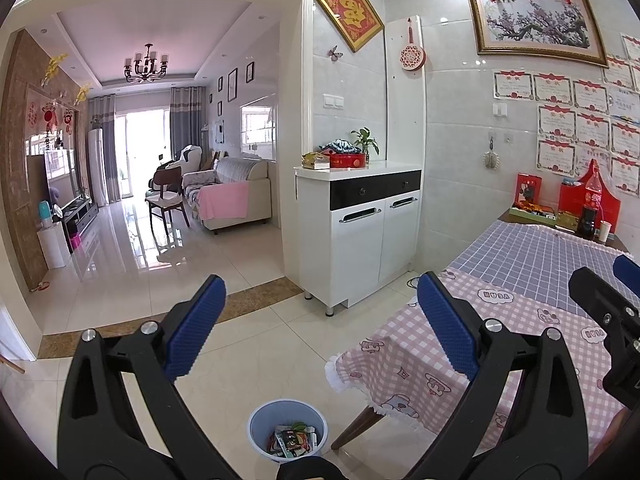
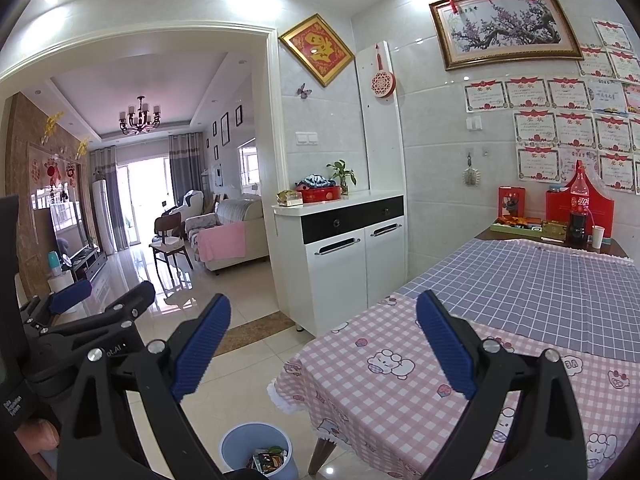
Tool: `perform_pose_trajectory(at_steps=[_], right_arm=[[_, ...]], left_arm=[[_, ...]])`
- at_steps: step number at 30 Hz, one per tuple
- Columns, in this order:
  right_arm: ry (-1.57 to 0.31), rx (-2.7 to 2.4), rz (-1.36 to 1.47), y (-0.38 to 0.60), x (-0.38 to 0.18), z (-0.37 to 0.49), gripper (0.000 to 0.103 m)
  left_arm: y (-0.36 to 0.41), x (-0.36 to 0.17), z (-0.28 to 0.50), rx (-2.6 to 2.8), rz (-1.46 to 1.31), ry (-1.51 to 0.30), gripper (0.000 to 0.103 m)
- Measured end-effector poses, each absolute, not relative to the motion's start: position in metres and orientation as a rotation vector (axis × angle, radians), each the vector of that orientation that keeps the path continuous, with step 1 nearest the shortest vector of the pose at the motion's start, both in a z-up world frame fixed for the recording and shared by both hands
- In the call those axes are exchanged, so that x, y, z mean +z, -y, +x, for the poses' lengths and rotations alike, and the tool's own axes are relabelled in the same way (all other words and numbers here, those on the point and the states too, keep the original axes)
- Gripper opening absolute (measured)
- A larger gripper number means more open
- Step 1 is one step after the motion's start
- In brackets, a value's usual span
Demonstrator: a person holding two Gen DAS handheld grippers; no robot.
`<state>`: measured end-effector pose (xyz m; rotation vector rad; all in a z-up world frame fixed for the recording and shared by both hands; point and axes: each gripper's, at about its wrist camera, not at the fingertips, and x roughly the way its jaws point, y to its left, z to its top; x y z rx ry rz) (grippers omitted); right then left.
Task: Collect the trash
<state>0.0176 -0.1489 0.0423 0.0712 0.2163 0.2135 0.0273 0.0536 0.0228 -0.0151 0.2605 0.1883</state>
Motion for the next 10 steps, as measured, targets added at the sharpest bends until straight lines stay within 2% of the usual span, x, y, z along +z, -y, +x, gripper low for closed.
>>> perform_pose_trajectory(at_steps=[10], right_arm=[[-0.234,0.196,0.079,0.1561,0.0365,0.0237,0.092]], left_arm=[[-0.0549,0.0180,0.0351,0.198,-0.028,-0.289,0.094]])
